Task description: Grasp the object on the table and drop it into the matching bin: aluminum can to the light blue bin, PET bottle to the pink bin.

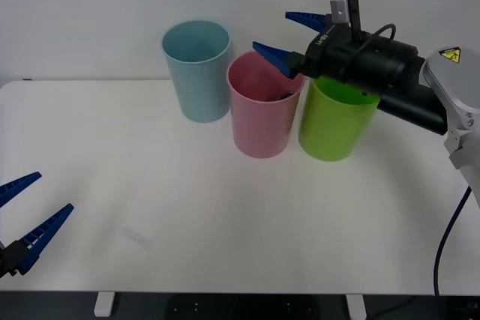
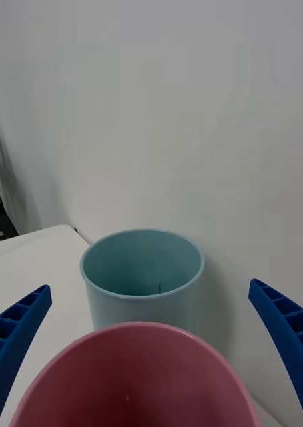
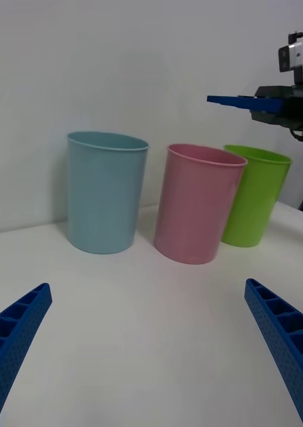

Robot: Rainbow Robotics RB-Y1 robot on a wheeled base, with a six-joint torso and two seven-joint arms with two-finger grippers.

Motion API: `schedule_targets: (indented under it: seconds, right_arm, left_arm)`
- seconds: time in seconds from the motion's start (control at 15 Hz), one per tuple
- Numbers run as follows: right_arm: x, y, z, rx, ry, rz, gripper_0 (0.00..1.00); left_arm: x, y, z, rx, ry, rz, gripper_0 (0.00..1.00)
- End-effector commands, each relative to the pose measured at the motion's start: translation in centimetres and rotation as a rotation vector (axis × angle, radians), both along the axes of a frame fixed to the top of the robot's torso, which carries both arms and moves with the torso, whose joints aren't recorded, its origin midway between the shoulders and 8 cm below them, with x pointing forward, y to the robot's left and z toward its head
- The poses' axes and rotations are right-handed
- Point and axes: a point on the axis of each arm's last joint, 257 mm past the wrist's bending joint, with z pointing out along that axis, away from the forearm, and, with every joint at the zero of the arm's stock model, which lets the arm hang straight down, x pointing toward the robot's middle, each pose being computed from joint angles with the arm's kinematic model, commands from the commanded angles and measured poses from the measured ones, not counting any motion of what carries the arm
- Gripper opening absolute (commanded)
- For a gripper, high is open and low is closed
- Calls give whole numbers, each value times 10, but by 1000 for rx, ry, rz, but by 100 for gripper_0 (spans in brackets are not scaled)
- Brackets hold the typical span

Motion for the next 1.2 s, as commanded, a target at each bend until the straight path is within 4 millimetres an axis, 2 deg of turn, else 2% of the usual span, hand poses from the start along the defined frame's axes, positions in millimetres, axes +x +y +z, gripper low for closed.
schedule_targets:
  seconds: [0.07,0.73,0.93,1.2]
  right_arm:
    - [-10,-11,-3,-2,-12,-7,100]
    - [-62,-75,-8,7,-76,-83,100]
    - [-85,-100,-13,0,-93,-122,100]
    - [-117,-136,-29,-30,-91,-172,100]
  left_arm:
    - [0,0,0,0,0,0,100]
    - [0,0,0,0,0,0,100]
    - [0,0,0,0,0,0,100]
    - [0,0,0,0,0,0,100]
